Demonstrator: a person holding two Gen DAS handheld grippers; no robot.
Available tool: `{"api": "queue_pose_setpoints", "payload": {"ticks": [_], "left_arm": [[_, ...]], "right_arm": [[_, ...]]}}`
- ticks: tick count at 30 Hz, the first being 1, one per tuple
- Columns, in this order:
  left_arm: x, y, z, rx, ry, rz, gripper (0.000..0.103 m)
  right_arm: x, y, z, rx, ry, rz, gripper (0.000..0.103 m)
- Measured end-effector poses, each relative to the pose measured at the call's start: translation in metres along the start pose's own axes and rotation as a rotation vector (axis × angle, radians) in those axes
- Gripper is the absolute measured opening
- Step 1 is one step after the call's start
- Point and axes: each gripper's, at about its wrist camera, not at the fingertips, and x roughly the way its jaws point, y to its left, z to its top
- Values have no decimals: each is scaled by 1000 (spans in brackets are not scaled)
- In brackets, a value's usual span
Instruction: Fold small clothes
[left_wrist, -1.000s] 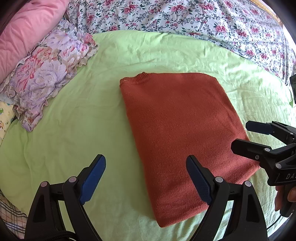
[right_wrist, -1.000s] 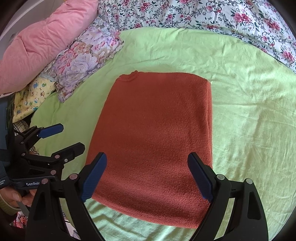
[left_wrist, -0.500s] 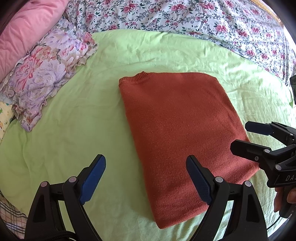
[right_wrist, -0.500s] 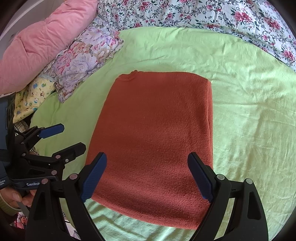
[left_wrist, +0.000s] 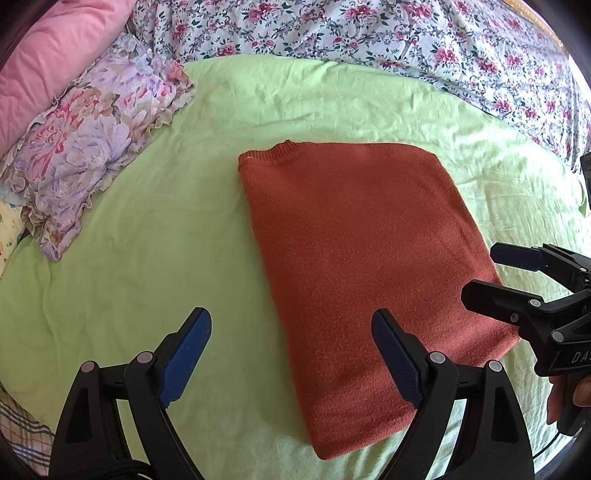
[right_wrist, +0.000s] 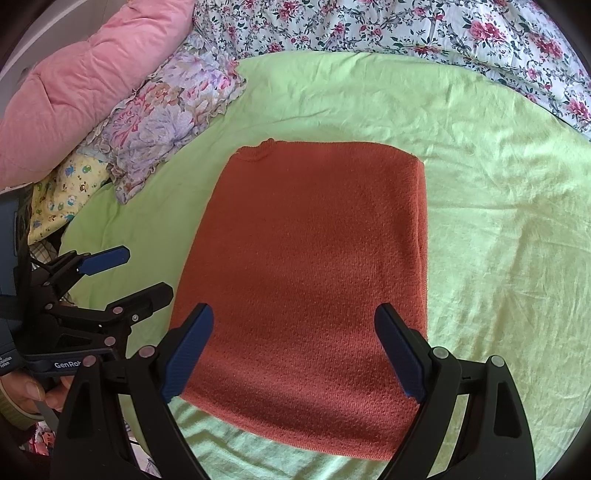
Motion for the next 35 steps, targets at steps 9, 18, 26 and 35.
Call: {"api": "queue_pose_setpoints", "payload": {"ticks": [9,18,26,35], "left_arm": [[7,8,4,-20,-3,16,89],[9,17,9,-34,4,29,89],[4,15,9,-35,-2,35,89],[-4,23,2,-53,-6,39,89]], "right_arm": [[7,-2,3,7,8,-2,89],[8,-2,5,11,1,0,89],[2,-5,0,30,-8,-6,89],[1,-3,-1,23,-8,2,89]]}}
